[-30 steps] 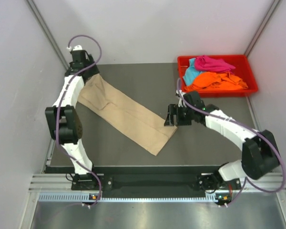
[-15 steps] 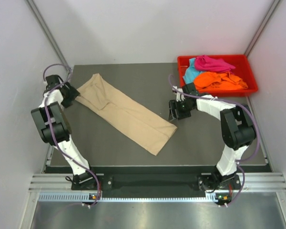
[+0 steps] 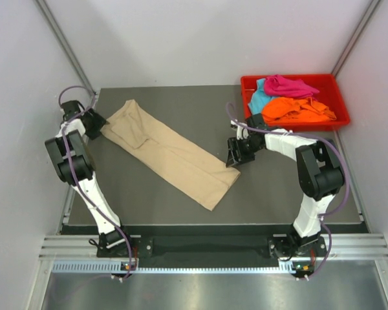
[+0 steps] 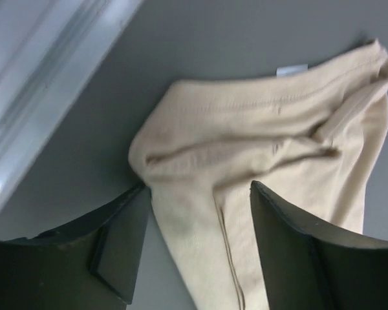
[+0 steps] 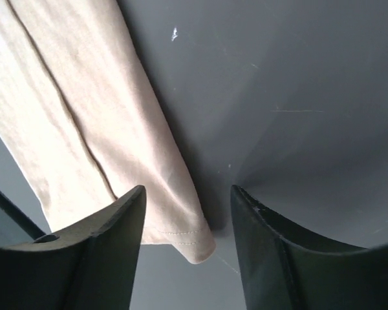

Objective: Fold and stack the t-shirts
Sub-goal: Fold the tshirt

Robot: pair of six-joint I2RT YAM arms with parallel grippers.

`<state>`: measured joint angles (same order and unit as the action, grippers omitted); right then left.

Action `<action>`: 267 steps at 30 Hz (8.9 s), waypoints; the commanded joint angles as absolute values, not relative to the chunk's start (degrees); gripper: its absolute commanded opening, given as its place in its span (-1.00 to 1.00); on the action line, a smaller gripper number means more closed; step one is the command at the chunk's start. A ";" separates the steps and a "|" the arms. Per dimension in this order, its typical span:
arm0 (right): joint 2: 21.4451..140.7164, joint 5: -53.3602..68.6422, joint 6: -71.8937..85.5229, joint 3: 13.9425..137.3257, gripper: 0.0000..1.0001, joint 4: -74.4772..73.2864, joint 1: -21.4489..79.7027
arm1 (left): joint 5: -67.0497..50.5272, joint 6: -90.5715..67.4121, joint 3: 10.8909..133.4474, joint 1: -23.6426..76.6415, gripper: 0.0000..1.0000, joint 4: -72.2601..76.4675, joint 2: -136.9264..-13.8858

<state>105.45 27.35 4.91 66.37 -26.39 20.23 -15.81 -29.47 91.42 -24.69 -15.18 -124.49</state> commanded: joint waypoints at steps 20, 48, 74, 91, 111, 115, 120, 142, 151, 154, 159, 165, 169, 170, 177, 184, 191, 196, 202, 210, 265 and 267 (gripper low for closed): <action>94.15 32.25 19.85 44.76 -1.00 -14.96 21.87 | -22.32 -32.60 107.48 -16.54 -1.00 -8.79 -142.20; 77.07 25.22 43.77 30.76 -1.00 1.93 45.79 | -14.67 -40.69 131.97 1.59 -1.00 -7.37 -151.86; 75.76 20.30 37.45 32.79 0.03 -12.55 44.21 | -3.33 -28.57 89.73 -0.88 0.53 -23.01 -110.36; 79.63 29.62 29.45 32.61 -0.05 -12.22 41.22 | -7.05 -55.09 26.19 30.13 0.18 -24.51 -56.60; 85.17 34.10 30.06 32.43 -0.02 -7.56 40.69 | 4.05 -72.51 26.37 43.77 0.12 -44.91 -53.71; 85.25 34.19 29.45 32.34 -0.02 -8.17 40.69 | 0.54 -72.95 24.35 43.77 0.03 -40.97 -53.17; 85.78 33.40 28.92 32.17 -0.03 -8.88 40.78 | 0.26 -72.51 23.56 43.95 -0.05 -40.69 -53.88; 85.34 35.77 29.53 26.10 -1.00 -4.75 40.78 | -4.48 -76.91 16.26 43.86 -1.00 -45.88 -38.68; 79.98 36.30 31.64 33.38 -1.00 -8.52 38.94 | 3.24 -73.92 26.53 43.77 -1.00 -43.43 -38.48; 82.43 35.51 30.94 42.07 -1.00 -12.21 35.60 | 5.63 -71.12 33.38 40.89 -1.00 -40.18 -47.87; 95.58 37.00 27.95 61.55 -1.00 -17.90 29.37 | 0.28 -59.27 43.67 26.48 -1.00 -34.48 -66.07; 114.22 38.23 24.87 88.01 -1.00 -27.49 25.49 | -6.06 -50.37 57.55 12.05 -1.00 -29.53 -84.17; 121.80 39.29 25.40 99.38 -1.00 -30.23 24.00 | -10.36 -46.76 67.65 8.89 -1.00 -31.28 -95.69; 123.03 40.16 25.92 101.06 -1.00 -30.32 23.56 | -10.89 -45.89 71.42 8.70 -1.00 -31.99 -99.45; 130.33 42.45 27.51 108.80 -1.00 -30.50 22.94 | -10.73 -43.68 78.92 7.74 -1.00 -32.70 -106.26; 132.71 42.98 27.69 109.33 -1.00 -29.80 22.50 | -9.05 -43.24 80.07 6.33 -1.00 -31.82 -106.35; 134.91 42.89 28.83 111.61 -1.00 -29.09 22.06 | -10.72 -43.42 82.88 5.71 -1.00 -31.90 -110.21; 136.32 43.06 29.79 113.81 -1.00 -28.92 21.71 | -10.90 -43.07 85.07 5.36 -1.00 -31.29 -112.14; 137.90 43.33 30.76 115.05 -0.95 -28.21 21.53 | -11.25 -42.89 87.01 5.19 -1.00 -31.82 -113.64; 139.66 41.93 33.22 117.33 -0.45 -26.80 20.04 | -7.65 -41.05 89.99 4.83 -0.48 -33.12 -114.96; 133.98 32.34 24.71 122.54 -0.67 -36.55 19.42 | -26.55 -38.76 85.54 5.71 -0.33 -18.63 -111.29; 130.36 33.13 23.12 117.89 -0.62 -37.18 20.56 | -27.42 -40.16 78.86 6.06 -0.34 -18.02 -105.75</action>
